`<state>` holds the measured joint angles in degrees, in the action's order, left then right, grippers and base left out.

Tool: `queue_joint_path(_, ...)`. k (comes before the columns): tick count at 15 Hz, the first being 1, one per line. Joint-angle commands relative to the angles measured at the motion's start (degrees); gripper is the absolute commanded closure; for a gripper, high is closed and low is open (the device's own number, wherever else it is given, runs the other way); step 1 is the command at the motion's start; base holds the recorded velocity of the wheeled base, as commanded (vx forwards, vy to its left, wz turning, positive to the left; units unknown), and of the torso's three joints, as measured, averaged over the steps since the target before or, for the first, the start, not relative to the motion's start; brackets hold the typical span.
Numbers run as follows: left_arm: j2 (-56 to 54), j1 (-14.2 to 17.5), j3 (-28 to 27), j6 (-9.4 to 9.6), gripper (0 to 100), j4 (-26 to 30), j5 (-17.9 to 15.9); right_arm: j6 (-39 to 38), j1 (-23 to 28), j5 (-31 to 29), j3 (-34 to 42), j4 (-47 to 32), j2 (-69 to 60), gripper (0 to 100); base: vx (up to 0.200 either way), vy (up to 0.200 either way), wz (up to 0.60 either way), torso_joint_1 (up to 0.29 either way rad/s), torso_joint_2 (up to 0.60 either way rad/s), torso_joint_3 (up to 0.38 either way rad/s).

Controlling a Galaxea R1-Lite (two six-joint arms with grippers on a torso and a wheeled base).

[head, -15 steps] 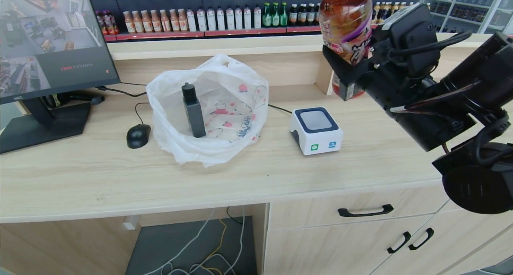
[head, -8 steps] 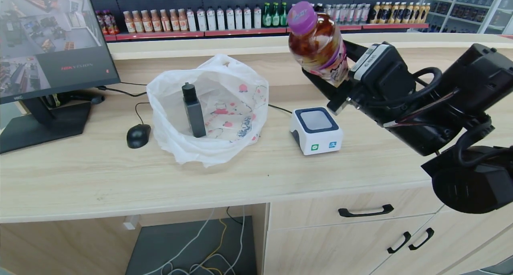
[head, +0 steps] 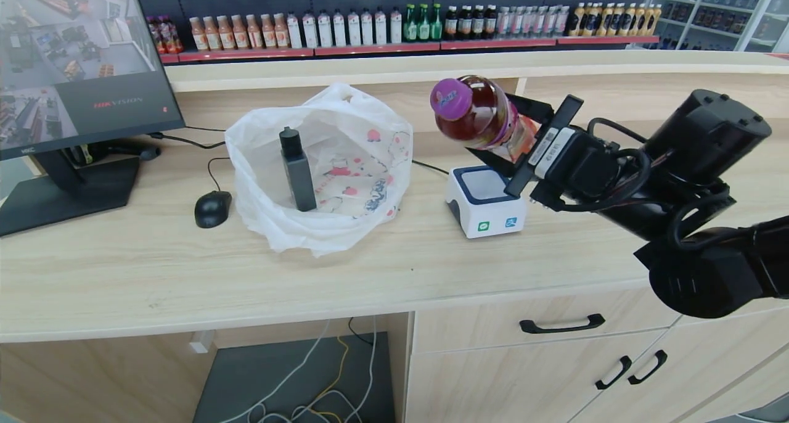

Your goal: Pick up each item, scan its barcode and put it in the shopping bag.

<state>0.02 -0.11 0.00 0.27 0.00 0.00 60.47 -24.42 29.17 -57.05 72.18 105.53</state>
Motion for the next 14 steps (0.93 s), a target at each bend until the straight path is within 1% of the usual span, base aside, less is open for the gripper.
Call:
queue_joint_path(1,-0.02,0.02,0.0,0.0,0,0.0,0.0,1.06,1.57,1.77,-1.4,0.07,2.22,100,0.0,0.0,0.0,0.0,0.0,0.0)
queue_joint_path(6,-0.02,0.02,0.0,0.0,0,0.0,0.0,4.13,2.53,5.11,-1.4,0.07,4.59,100,0.0,0.0,0.0,0.0,0.0,0.0)
queue_joint_path(14,-0.02,0.02,0.0,0.0,0,0.0,0.0,8.09,2.45,7.3,-1.13,0.15,7.67,100,0.0,0.0,0.0,0.0,0.0,0.0)
